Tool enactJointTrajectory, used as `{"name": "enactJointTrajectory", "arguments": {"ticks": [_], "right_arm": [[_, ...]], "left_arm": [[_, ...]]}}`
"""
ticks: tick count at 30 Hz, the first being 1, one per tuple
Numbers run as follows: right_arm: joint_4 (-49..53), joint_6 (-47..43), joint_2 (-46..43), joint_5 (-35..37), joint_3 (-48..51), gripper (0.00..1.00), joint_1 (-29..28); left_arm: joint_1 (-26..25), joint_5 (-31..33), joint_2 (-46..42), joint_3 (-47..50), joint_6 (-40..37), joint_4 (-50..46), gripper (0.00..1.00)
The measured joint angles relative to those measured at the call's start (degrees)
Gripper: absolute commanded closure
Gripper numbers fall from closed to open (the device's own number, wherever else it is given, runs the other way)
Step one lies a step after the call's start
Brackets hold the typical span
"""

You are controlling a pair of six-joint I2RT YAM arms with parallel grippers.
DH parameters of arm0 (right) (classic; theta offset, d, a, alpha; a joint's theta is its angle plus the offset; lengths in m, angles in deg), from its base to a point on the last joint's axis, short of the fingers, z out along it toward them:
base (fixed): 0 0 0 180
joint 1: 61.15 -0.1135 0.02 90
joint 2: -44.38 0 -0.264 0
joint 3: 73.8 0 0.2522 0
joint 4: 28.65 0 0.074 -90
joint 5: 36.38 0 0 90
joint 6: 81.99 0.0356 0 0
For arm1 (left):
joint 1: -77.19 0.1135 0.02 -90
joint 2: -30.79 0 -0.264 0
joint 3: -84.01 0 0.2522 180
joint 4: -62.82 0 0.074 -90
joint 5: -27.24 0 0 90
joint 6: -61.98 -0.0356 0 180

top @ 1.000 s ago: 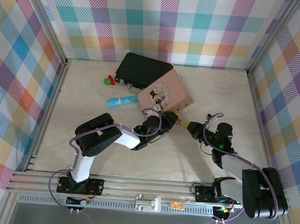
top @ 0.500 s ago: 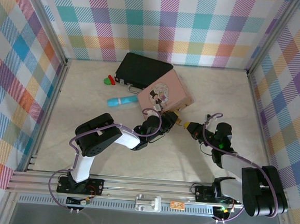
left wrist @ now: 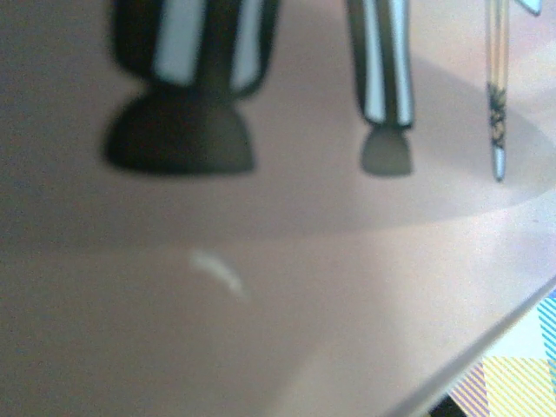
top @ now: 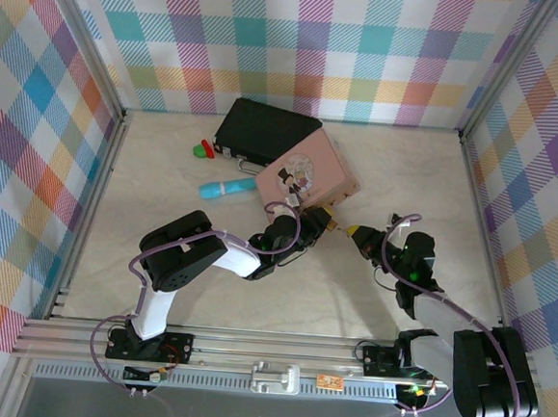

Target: Unlock a padlock with a key

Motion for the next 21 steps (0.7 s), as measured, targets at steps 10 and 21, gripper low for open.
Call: {"name": "enactJointTrajectory", "arguments": {"ticks": [10, 21], "right_arm": [[-1.4, 1.5, 1.5, 0.6, 0.0, 1.0, -1.0], [-4.7, 3.0, 4.0, 1.2, 0.0, 1.0, -1.8]], "left_arm": [[0.0, 0.2, 0.0, 0.0, 0.0, 0.0, 1.0], [-0.1, 0.3, 0.0, 0.0, 0.1, 0.0, 1.0]]}}
